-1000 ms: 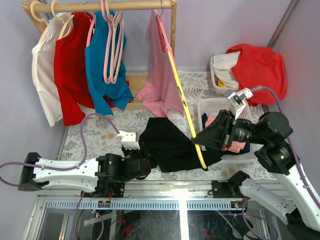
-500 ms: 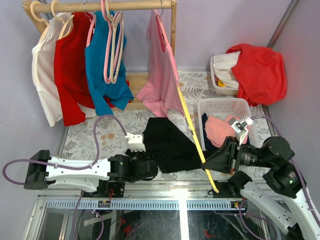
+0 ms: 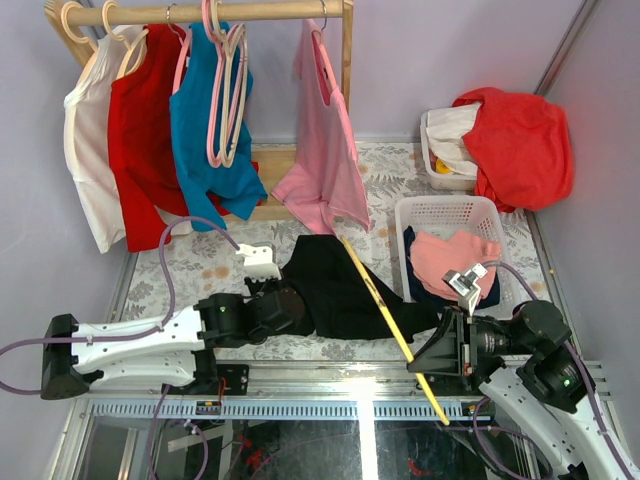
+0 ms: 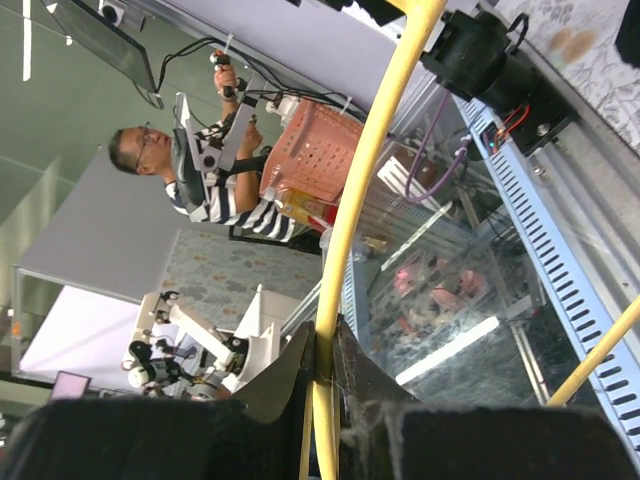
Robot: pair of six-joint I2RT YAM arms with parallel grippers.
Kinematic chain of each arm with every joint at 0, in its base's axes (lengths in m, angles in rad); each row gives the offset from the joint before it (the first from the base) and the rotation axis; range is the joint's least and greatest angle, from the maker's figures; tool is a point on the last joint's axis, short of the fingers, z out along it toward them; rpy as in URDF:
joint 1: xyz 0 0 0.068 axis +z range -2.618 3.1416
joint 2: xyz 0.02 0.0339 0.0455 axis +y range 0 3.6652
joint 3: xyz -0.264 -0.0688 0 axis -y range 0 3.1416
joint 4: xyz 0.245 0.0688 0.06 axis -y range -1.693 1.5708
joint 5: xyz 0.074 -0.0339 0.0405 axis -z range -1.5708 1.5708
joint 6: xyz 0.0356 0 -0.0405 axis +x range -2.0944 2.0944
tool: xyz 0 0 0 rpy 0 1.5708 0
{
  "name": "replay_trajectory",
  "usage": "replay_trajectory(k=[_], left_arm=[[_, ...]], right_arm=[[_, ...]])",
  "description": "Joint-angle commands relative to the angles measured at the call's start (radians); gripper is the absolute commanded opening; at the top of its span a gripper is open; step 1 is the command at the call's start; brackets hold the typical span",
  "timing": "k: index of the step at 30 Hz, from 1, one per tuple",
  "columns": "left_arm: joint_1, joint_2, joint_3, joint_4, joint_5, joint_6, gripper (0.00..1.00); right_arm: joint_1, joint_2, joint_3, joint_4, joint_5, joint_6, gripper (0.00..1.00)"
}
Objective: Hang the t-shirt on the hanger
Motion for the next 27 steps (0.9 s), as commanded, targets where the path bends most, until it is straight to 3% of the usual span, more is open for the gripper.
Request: replay_trajectory(k=[1, 14, 27], left_arm=[[0.016, 0.043, 0.078, 0.090, -0.010, 0.102, 0.00], [0.075, 0.133, 0.212, 0.191, 0.003, 0.257, 0.00], [0.135, 0.177, 0.282, 0.233, 0.030, 0.360, 0.00]], right_arm=[[-0.004, -0.011, -0.015, 0.057, -0.169, 0.217, 0.00], [-0.004, 0.091, 0.051, 0.068, -0.348, 0.303, 0.00], [0.002, 0.136, 0.091, 0.102, -0.361, 0.328, 0.00]])
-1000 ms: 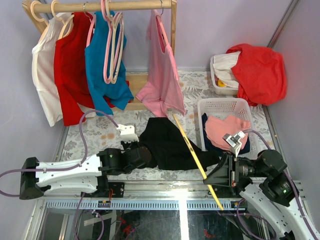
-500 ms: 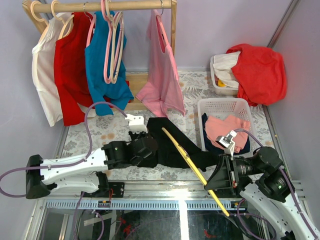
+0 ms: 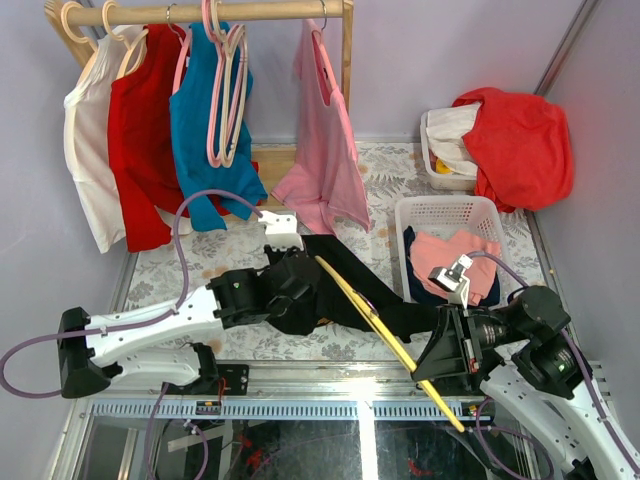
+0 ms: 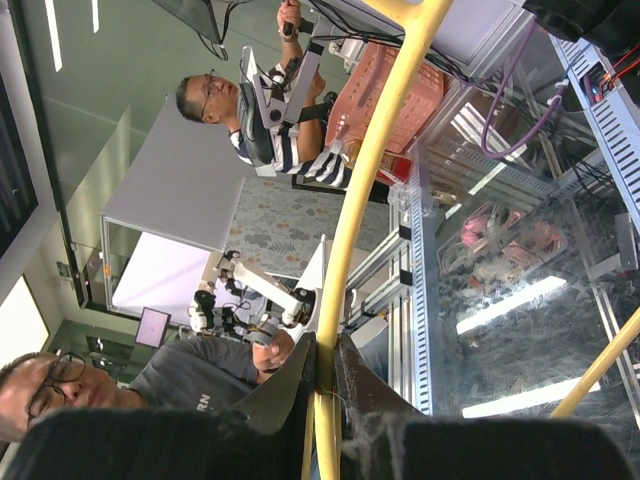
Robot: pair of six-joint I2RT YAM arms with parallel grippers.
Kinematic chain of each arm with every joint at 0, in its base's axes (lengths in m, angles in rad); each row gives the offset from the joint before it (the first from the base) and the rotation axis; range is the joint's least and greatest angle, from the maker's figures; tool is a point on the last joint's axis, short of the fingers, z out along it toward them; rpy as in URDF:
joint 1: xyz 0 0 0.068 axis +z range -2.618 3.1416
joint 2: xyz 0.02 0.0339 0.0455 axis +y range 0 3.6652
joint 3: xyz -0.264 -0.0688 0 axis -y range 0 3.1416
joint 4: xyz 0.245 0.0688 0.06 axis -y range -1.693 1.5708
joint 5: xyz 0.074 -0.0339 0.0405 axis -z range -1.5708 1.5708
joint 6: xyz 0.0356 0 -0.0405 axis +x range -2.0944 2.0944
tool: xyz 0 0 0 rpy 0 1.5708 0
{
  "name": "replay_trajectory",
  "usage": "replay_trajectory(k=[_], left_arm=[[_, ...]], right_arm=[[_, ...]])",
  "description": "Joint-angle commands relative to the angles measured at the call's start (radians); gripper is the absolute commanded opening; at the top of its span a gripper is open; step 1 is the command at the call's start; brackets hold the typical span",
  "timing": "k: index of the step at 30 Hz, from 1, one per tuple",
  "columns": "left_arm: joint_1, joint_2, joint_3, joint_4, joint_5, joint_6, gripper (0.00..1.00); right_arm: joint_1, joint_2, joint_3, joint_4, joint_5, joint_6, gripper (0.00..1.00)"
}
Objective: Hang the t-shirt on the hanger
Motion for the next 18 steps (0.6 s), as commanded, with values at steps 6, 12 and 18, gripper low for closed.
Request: replay_trajectory(k=[6, 12, 18], left_arm=[[0.073, -0.008, 0.004, 0.119, 0.037, 0.081, 0.00], [0.078, -0.009, 0.024, 0.127, 0.037, 0.113, 0.00], [0.081, -0.004, 0.033, 0.139, 0.046, 0.126, 0.00]], right_arm=[[0.002, 0.022, 0.084, -0.076, -0.147, 0.142, 0.00], [0.002, 0.012, 0.032, -0.024, -0.141, 0.172, 0.00], [0.002, 0.030, -0.007, 0.042, -0.133, 0.185, 0.00]])
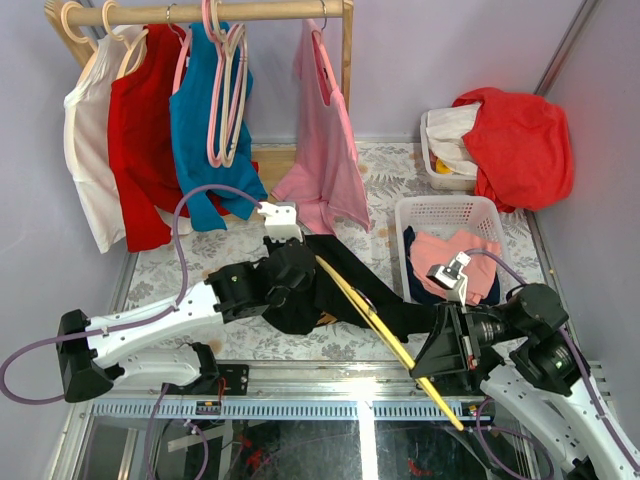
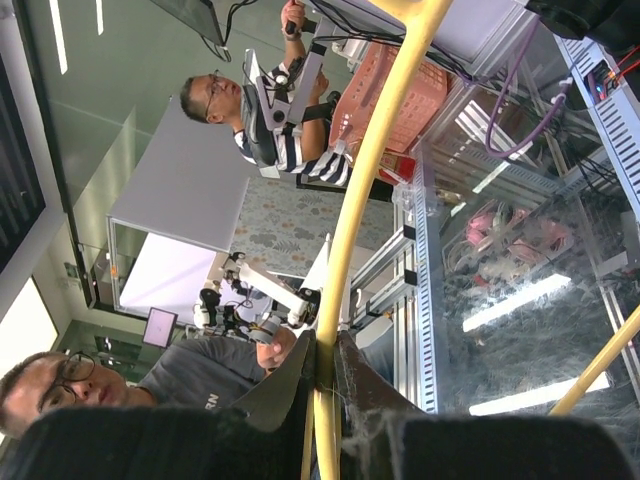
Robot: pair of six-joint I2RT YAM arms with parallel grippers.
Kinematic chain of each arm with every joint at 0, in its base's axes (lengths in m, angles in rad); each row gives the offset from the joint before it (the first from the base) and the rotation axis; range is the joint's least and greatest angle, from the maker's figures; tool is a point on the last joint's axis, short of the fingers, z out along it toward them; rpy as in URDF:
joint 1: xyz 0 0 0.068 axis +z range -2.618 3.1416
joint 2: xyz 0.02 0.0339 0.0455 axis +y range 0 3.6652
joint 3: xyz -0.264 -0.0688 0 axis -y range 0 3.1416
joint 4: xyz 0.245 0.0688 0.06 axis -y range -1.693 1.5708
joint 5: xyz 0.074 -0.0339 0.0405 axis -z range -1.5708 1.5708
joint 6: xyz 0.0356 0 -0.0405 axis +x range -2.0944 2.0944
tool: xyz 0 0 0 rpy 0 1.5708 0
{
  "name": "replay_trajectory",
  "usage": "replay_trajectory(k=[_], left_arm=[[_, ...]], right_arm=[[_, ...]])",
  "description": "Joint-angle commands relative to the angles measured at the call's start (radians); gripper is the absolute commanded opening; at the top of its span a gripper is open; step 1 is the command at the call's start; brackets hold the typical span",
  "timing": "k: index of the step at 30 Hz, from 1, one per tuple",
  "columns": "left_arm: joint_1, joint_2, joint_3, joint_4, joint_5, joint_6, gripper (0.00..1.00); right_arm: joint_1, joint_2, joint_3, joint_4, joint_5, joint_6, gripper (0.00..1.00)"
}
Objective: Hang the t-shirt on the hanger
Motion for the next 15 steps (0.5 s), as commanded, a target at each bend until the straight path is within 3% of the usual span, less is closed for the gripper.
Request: replay_trajectory(k=[1, 15], left_arm=[[0.008, -0.012, 0.030, 0.069, -0.005, 0.033, 0.00], [0.009, -0.036, 0.040, 0.084, 0.024, 0.066, 0.00]], right_arm=[[0.002, 0.018, -0.018, 0.015, -0.132, 0.158, 0.00], [0.002, 0.099, -0.062, 0.138, -0.072, 0.156, 0.00]])
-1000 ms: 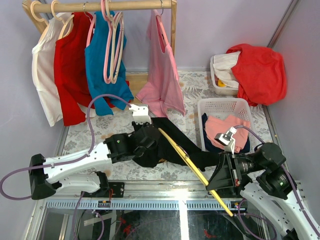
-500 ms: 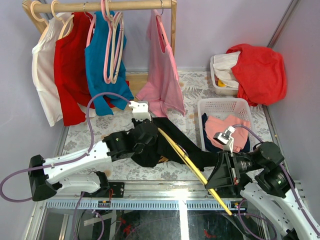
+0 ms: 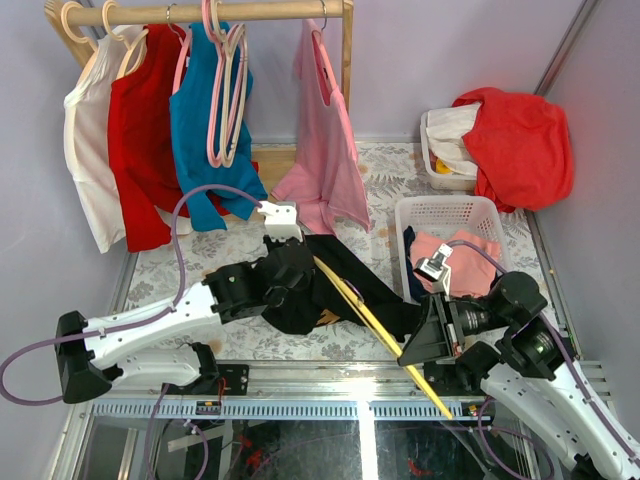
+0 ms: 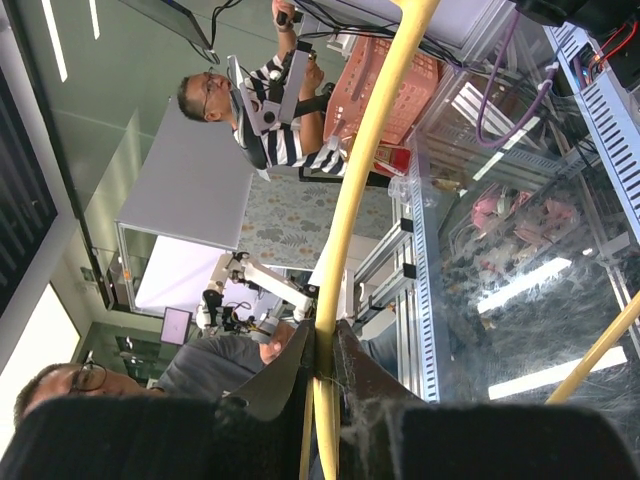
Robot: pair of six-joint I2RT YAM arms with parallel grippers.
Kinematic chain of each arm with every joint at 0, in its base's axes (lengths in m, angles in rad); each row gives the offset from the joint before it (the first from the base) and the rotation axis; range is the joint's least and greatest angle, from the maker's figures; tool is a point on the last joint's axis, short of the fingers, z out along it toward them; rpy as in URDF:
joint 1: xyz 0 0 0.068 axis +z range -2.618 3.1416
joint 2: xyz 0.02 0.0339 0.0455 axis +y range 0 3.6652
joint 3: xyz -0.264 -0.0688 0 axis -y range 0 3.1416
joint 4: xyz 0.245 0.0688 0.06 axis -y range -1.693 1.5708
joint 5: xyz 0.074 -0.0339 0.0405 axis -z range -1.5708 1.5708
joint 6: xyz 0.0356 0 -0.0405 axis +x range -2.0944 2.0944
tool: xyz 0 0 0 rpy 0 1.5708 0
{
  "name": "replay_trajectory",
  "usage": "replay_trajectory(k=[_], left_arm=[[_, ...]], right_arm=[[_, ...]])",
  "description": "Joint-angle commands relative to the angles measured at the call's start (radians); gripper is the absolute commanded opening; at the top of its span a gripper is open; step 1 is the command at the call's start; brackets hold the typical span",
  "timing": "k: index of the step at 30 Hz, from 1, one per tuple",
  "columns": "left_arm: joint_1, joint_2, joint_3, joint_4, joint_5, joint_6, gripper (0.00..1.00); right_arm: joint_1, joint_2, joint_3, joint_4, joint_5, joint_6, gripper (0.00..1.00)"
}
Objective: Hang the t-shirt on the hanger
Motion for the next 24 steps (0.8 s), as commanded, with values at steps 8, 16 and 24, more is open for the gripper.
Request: replay_trajectory(k=[8, 16, 24], left_arm=[[0.007, -0.051, 0.065, 0.028, 0.026, 0.044, 0.00], [0.008, -0.027, 0.127, -0.020, 0.028, 0.063, 0.00], [0.008, -0.004, 0.172, -0.055, 0.032, 0.080, 0.00]], right_arm=[[0.002, 0.083, 0.079, -0.021, -0.035, 0.046, 0.00], [0.002, 0.187, 0.258, -0.288, 0.078, -0.178, 0.00], [0.002, 0.264, 0.545, -0.682, 0.186, -0.403, 0.00]])
